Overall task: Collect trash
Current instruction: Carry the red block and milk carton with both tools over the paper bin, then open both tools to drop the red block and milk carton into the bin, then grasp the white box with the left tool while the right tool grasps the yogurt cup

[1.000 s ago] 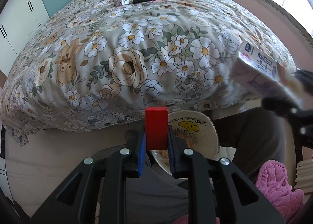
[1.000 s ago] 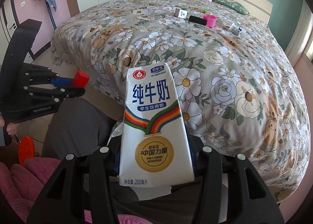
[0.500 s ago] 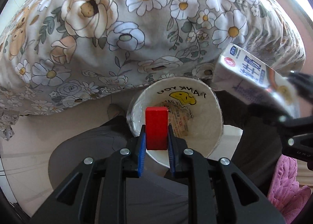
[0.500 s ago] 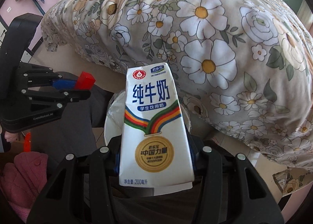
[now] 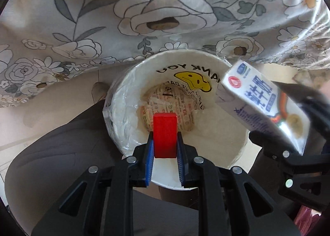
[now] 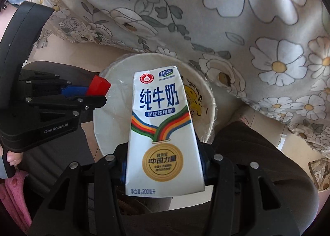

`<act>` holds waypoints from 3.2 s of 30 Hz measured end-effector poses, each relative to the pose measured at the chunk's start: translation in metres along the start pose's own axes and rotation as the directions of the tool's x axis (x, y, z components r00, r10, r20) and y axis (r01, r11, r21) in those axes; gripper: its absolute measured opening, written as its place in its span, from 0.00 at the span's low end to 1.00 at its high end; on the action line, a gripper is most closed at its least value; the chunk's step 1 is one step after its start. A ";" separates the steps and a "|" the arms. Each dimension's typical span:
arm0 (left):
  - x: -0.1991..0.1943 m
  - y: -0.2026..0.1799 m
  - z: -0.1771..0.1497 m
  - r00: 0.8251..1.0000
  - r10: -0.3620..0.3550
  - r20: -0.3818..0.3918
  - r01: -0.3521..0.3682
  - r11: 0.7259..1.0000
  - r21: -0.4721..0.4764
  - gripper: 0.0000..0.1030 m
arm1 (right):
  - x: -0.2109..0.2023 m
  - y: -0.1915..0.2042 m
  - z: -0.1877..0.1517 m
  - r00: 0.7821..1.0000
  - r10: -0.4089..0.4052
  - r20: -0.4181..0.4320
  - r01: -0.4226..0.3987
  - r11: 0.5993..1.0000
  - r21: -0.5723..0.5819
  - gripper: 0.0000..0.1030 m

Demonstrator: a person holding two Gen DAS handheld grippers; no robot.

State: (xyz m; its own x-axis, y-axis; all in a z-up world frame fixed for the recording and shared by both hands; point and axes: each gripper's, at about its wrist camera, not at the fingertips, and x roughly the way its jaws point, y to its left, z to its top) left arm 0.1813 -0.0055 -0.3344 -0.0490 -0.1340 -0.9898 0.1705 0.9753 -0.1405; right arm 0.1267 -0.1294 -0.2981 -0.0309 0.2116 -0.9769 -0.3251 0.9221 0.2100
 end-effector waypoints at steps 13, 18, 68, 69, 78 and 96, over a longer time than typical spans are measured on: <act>0.055 0.007 0.033 0.996 -0.063 -0.066 0.057 0.994 -0.094 0.21 | 0.069 -0.004 0.014 0.993 0.014 -0.121 -0.003 0.996 0.086 0.49; 0.069 0.002 0.034 0.993 -0.042 -0.114 0.033 0.997 -0.073 0.21 | 0.091 0.002 0.016 0.988 -0.003 -0.153 0.015 0.997 0.072 0.49; -0.022 -0.017 0.006 0.978 0.093 0.188 -0.096 0.995 0.007 0.56 | -0.003 0.008 0.004 0.999 -0.030 0.038 0.029 0.999 0.024 0.54; -0.033 -0.018 0.002 0.972 0.096 0.214 -0.101 0.995 0.013 0.56 | -0.014 0.010 0.002 0.998 -0.033 0.059 0.032 0.999 0.015 0.54; -0.142 -0.019 -0.019 0.909 0.118 0.400 -0.141 0.990 0.030 0.58 | -0.120 0.012 -0.009 0.968 -0.043 0.248 0.053 0.998 -0.036 0.54; -0.307 0.010 0.061 0.778 0.210 0.592 -0.133 0.976 -0.171 0.71 | -0.313 -0.018 0.068 0.767 -0.146 0.625 0.191 0.982 -0.006 0.72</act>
State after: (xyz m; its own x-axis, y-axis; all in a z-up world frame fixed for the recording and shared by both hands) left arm 0.2578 0.0344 -0.0331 0.5803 -0.0036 -0.8144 0.0049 1.0000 -0.0009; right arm 0.2067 -0.1902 0.0068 0.6141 0.2304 -0.7549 -0.3304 0.9437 0.0192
